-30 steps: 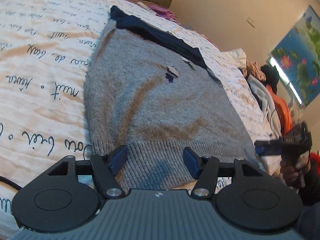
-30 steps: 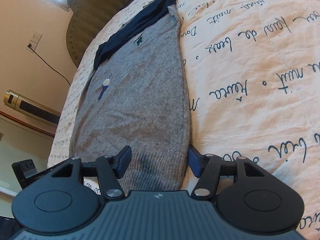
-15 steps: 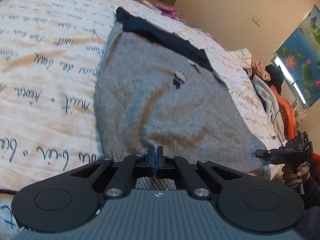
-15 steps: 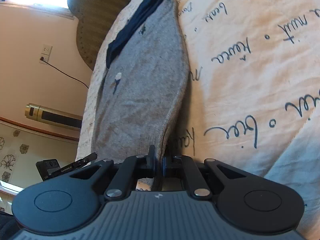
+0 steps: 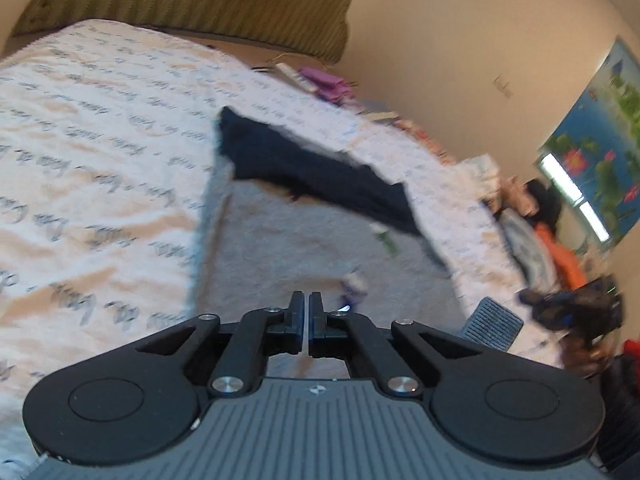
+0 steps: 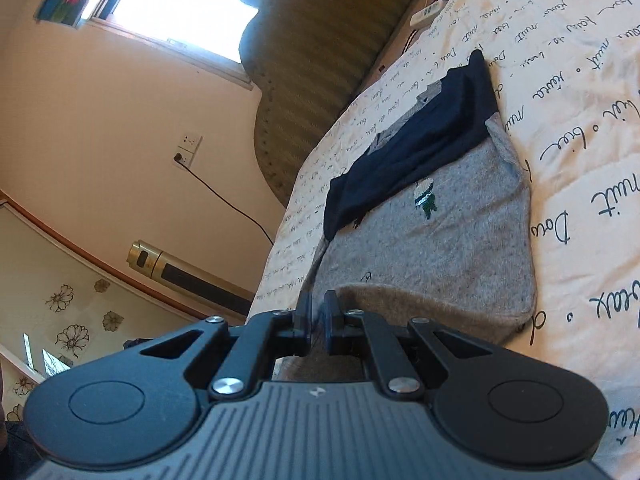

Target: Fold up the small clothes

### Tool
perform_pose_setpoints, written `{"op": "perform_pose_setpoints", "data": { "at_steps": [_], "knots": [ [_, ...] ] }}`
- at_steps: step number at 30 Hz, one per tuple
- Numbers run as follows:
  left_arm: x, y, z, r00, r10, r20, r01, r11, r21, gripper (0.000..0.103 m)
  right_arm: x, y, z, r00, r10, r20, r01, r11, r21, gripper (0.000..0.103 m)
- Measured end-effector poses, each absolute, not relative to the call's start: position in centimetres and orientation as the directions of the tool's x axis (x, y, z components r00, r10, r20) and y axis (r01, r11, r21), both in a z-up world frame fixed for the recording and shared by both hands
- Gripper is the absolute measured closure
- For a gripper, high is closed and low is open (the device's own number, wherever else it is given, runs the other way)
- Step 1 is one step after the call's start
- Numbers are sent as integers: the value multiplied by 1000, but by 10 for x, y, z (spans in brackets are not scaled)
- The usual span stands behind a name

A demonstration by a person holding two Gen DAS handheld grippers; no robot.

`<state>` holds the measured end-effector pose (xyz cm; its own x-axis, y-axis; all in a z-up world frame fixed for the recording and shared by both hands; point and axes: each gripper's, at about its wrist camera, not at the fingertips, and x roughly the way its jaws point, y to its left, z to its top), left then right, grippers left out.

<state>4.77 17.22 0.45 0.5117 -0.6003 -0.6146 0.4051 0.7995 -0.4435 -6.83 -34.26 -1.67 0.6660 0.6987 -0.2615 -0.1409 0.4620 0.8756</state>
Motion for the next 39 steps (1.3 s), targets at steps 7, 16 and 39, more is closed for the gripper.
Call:
{"op": "perform_pose_setpoints", "data": {
  "at_steps": [7, 16, 39],
  "knots": [
    [30, 194, -45, 456, -477, -752, 303, 877, -373, 72, -89, -356, -54, 640, 681, -355, 1, 462, 887, 94],
    [25, 172, -54, 399, -518, -756, 376, 845, -380, 51, -23, -311, -41, 544, 736, -403, -49, 507, 860, 93],
    [-10, 185, -71, 325, -691, -645, 306, 723, -620, 42, -68, -296, -93, 557, 756, -344, 204, 276, 939, 45]
  ]
}}
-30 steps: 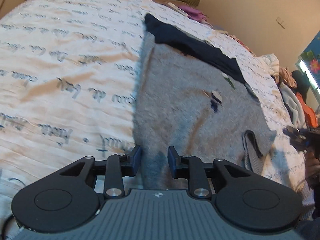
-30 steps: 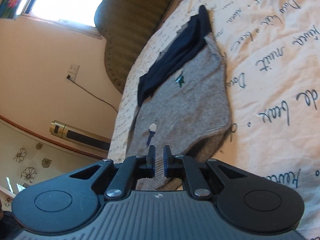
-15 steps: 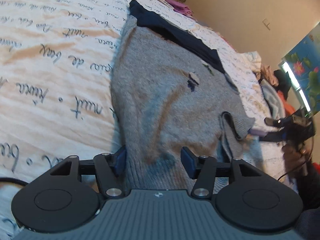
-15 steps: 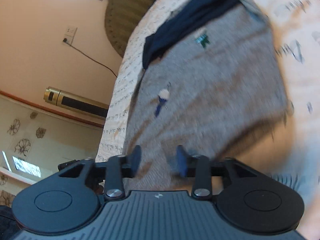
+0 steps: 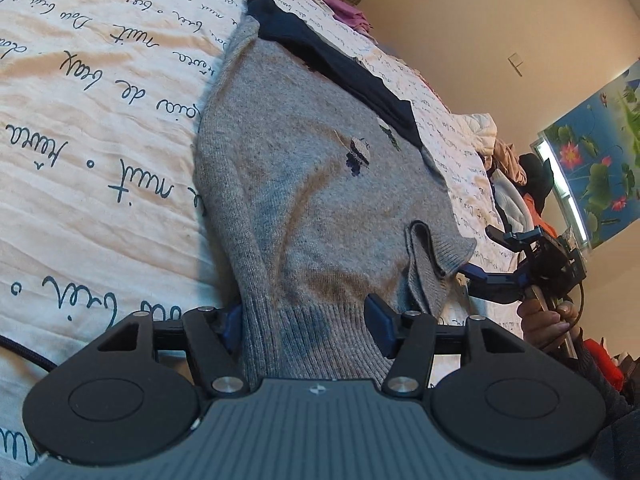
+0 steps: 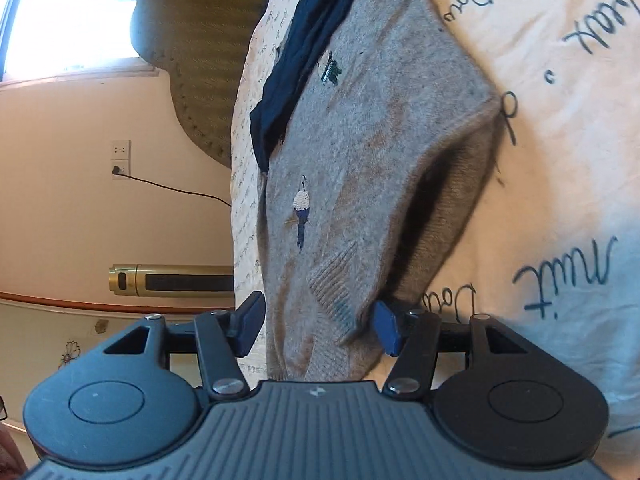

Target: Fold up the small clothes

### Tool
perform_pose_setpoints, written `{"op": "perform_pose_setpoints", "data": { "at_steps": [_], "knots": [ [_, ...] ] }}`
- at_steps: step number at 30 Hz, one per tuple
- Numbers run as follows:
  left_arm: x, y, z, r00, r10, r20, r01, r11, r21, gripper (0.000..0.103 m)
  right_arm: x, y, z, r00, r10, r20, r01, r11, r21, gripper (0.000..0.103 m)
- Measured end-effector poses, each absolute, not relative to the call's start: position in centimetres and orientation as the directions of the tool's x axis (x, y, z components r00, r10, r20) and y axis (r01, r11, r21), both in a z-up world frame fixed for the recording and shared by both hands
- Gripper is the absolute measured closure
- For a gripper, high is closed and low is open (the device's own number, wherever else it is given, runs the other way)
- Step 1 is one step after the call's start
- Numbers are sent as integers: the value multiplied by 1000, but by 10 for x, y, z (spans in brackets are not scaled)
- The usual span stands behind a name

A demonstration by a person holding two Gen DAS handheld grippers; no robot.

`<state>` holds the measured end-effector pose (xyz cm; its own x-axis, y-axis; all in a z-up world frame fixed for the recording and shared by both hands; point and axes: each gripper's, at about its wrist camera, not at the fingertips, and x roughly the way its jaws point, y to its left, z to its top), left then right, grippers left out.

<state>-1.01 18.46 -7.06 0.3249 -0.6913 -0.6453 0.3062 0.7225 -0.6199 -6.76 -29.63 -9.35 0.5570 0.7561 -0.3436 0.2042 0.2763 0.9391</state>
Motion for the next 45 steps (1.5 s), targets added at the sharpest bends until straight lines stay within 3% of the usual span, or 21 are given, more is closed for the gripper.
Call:
{"op": "perform_pose_setpoints", "data": {
  "at_steps": [10, 12, 13, 14, 16, 24, 25, 27, 29, 37, 40, 45],
  "knots": [
    [-7, 178, -72, 323, -696, -642, 289, 718, -633, 42, -48, -250, -104, 475, 787, -393, 183, 349, 919, 48],
    [-6, 179, -73, 322, -700, -638, 275, 714, -644, 42, -48, -251, -106, 493, 776, -394, 187, 347, 919, 67],
    [-6, 180, -74, 321, -702, -635, 269, 711, -650, 42, -49, -253, -110, 497, 772, -397, 199, 344, 918, 84],
    [-6, 182, -74, 320, -704, -634, 264, 709, -654, 43, -51, -255, -113, 504, 765, -401, 209, 342, 916, 93],
    [-5, 184, -75, 319, -703, -636, 255, 710, -657, 46, -58, -260, -116, 519, 759, -394, 204, 337, 919, 97],
    [-4, 178, -74, 316, -692, -649, 271, 722, -637, 47, -69, -275, -122, 533, 769, -352, 244, 259, 935, 94],
    [-5, 177, -73, 322, -684, -655, 270, 729, -629, 51, -69, -274, -123, 539, 769, -345, 245, 248, 937, 94],
    [-4, 173, -74, 315, -655, -687, 263, 756, -600, 82, -67, -272, -123, 542, 772, -332, 223, 248, 943, 94],
    [-4, 175, -77, 314, -644, -697, 248, 765, -595, 92, -68, -269, -115, 553, 755, -352, 188, 298, 936, 97],
    [-9, 191, -68, 300, -675, -674, 247, 738, -628, 93, -97, -299, -70, 621, 735, -271, 47, 310, 950, 98],
    [-10, 200, -70, 291, -680, -673, 233, 733, -639, 88, -121, -320, -63, 640, 710, -293, 59, 334, 941, 98],
    [-10, 199, -75, 269, -684, -678, 218, 729, -649, 88, -151, -342, -77, 643, 677, -358, 154, 344, 926, 98]
  ]
}}
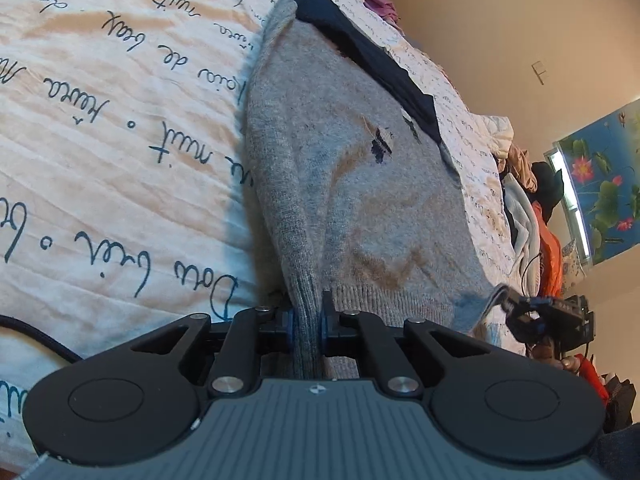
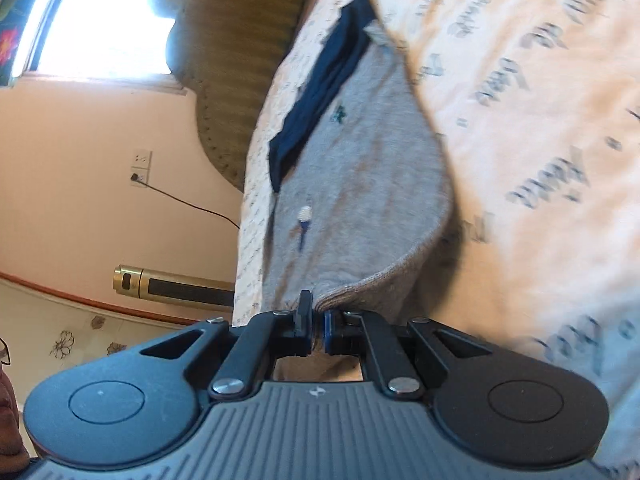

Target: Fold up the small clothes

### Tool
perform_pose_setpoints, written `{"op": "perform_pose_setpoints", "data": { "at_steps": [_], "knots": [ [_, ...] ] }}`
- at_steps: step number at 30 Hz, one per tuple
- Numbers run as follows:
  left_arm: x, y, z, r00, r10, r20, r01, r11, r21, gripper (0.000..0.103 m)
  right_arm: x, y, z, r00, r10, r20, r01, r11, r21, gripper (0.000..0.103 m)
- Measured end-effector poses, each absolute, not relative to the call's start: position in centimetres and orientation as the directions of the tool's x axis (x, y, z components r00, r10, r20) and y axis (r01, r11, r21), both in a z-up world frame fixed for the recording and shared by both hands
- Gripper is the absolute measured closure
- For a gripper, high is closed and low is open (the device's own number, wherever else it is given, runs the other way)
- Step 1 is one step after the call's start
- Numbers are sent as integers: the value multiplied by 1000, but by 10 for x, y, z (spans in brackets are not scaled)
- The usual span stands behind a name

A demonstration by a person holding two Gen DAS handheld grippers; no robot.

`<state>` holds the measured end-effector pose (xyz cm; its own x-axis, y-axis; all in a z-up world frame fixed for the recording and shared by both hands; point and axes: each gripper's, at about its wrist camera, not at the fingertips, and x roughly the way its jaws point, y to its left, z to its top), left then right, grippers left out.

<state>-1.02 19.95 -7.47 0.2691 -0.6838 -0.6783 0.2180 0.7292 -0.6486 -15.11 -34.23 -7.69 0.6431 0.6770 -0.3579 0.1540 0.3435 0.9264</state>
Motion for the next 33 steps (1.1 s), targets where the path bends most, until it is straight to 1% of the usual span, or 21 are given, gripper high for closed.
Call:
{"op": "perform_pose_setpoints", "data": {
  "at_steps": [6, 10, 12, 14, 18, 19, 20, 21, 22, 24, 26, 28, 29, 30, 31, 33],
  "knots": [
    [-10, 187, -76, 245, -689, -682, 232, 725, -648, 86, -158, -341, -99, 610, 677, -413, 233, 345, 909, 95],
    [-11, 185, -77, 253, -682, -686, 224, 731, -645, 86, -156, -337, -106, 600, 694, -397, 233, 323, 917, 95],
    [-12, 184, -76, 258, -677, -690, 225, 736, -638, 86, -154, -335, -111, 578, 703, -414, 252, 329, 910, 95],
    [-13, 185, -74, 262, -677, -688, 225, 736, -638, 86, -155, -337, -116, 568, 714, -408, 269, 308, 913, 95],
    [-13, 188, -71, 265, -678, -686, 229, 735, -638, 86, -163, -344, -111, 589, 700, -404, 269, 302, 915, 94],
    [-13, 188, -71, 264, -679, -685, 229, 734, -639, 86, -164, -346, -110, 592, 691, -414, 273, 311, 910, 89],
    [-13, 187, -72, 262, -679, -686, 229, 734, -639, 86, -165, -347, -110, 596, 679, -428, 280, 324, 904, 79],
    [-12, 186, -72, 260, -679, -686, 230, 734, -639, 86, -166, -350, -110, 602, 670, -435, 283, 330, 900, 73],
    [-11, 184, -73, 258, -680, -686, 231, 733, -640, 86, -167, -352, -112, 608, 671, -424, 280, 319, 906, 70],
    [-10, 179, -75, 254, -680, -688, 233, 733, -639, 86, -167, -351, -114, 615, 678, -403, 275, 294, 915, 67],
    [-10, 175, -76, 253, -679, -689, 235, 734, -637, 86, -163, -348, -117, 607, 686, -400, 274, 292, 916, 69],
    [-11, 175, -76, 255, -677, -690, 238, 736, -634, 85, -160, -344, -118, 587, 690, -424, 276, 323, 906, 71],
    [-11, 176, -75, 257, -675, -692, 239, 738, -631, 86, -160, -344, -118, 584, 692, -424, 270, 326, 906, 74],
    [-11, 176, -74, 268, -663, -699, 238, 749, -619, 89, -160, -343, -118, 581, 691, -430, 266, 338, 903, 81],
    [-12, 177, -72, 279, -650, -707, 242, 760, -603, 95, -159, -342, -117, 569, 691, -446, 262, 361, 895, 96],
    [-14, 180, -65, 309, -635, -708, 261, 772, -579, 96, -161, -341, -117, 562, 682, -469, 261, 392, 882, 97]
  ]
}}
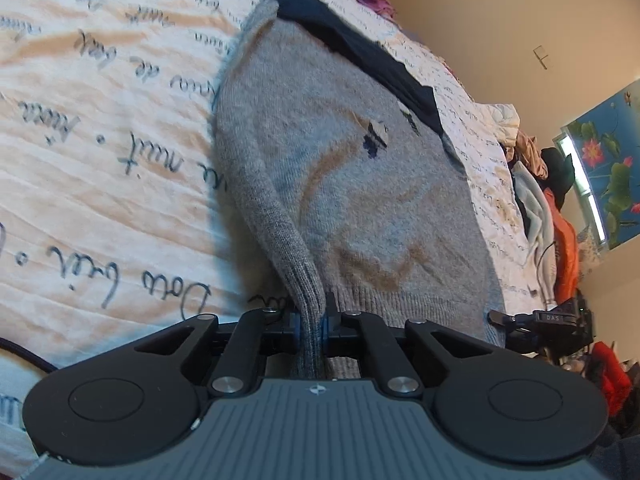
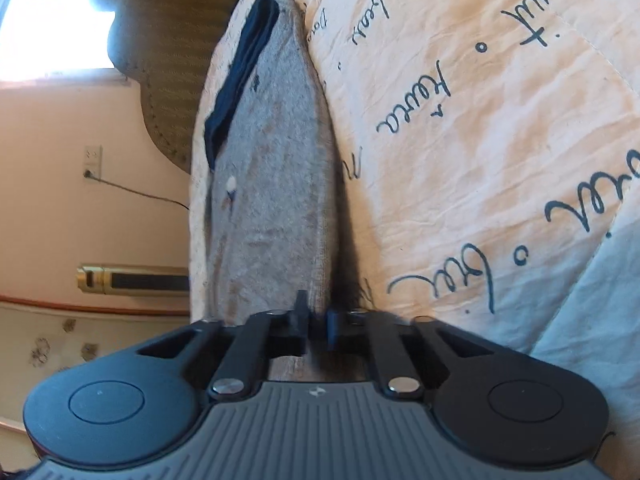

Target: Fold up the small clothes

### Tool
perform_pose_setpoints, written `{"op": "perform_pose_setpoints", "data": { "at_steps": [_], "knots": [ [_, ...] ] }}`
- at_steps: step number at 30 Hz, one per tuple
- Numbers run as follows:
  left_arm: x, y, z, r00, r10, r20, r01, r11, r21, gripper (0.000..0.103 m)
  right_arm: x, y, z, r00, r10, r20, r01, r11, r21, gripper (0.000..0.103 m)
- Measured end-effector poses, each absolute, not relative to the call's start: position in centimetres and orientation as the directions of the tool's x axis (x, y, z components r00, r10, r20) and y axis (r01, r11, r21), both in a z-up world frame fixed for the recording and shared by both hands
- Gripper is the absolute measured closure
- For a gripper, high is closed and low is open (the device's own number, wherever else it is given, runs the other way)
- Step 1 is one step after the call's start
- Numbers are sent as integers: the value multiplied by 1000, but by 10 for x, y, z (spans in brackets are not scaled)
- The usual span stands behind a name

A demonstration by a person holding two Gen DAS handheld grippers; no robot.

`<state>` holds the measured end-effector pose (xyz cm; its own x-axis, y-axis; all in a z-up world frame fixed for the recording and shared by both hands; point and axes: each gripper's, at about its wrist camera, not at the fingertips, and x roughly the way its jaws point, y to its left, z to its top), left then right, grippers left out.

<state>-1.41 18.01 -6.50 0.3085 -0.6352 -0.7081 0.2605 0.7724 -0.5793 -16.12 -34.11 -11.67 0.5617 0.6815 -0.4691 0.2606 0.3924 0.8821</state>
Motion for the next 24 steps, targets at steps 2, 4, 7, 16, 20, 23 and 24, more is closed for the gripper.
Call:
{"op": "perform_pose_setpoints", "data": {
  "at_steps": [2, 4, 7, 16, 20, 23, 24],
  "knots": [
    [-15, 187, -55, 329, -649, -686, 272, 761, -589, 96, -165, -344, -111, 581, 681, -446, 235, 385, 893, 98],
    [-14, 195, -41, 359, -671, -649, 293, 741, -605, 96, -166, -347, -99, 614, 678, -405, 195, 367, 910, 98],
    [-3, 199, -24, 393, -698, -599, 307, 713, -630, 96, -159, -354, -83, 647, 673, -357, 138, 358, 924, 98],
    [98, 160, 21, 494, -750, -439, 345, 633, -693, 96, -56, -379, -39, 738, 656, -157, -65, 301, 952, 97],
    [163, 135, 38, 537, -738, -408, 368, 640, -674, 96, 10, -399, -37, 776, 623, -99, -83, 256, 963, 98],
    [213, 112, 39, 558, -706, -437, 370, 683, -630, 96, 60, -414, -42, 796, 599, -89, -69, 235, 970, 98],
    [229, 103, 38, 570, -682, -458, 370, 711, -599, 96, 78, -420, -45, 803, 589, -95, -58, 236, 970, 98]
  ]
}}
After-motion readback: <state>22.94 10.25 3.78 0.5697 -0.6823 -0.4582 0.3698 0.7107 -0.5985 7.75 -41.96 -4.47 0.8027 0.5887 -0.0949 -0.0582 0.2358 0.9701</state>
